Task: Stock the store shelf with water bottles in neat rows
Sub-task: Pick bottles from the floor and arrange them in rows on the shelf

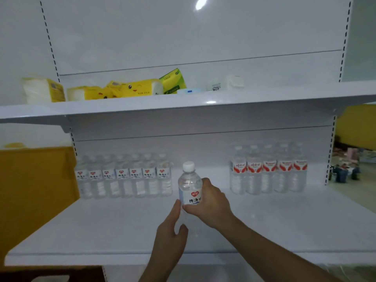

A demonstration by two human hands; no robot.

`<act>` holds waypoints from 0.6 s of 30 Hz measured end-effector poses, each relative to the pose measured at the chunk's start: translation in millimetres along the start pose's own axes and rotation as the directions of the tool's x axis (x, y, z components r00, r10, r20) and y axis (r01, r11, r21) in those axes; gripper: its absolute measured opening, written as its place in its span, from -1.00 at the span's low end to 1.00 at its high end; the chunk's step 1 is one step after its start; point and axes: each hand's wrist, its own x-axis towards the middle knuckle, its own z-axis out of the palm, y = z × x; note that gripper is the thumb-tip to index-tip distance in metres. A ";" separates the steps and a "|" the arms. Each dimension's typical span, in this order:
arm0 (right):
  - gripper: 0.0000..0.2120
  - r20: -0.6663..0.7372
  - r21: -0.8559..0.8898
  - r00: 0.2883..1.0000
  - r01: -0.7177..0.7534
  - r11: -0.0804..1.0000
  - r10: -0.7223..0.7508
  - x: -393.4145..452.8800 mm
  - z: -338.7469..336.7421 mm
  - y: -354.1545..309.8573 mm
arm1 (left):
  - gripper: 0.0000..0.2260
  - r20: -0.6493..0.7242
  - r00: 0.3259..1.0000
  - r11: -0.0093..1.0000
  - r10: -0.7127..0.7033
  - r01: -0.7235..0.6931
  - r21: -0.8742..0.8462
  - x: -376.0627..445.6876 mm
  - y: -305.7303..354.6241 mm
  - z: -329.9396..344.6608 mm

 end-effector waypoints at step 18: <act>-0.39 -0.026 0.031 0.987 -0.157 0.987 0.158 157.8 100.7 35.3 | -0.39 0.267 0.947 0.791 -0.180 -0.022 0.611 22.2 -191.0 64.3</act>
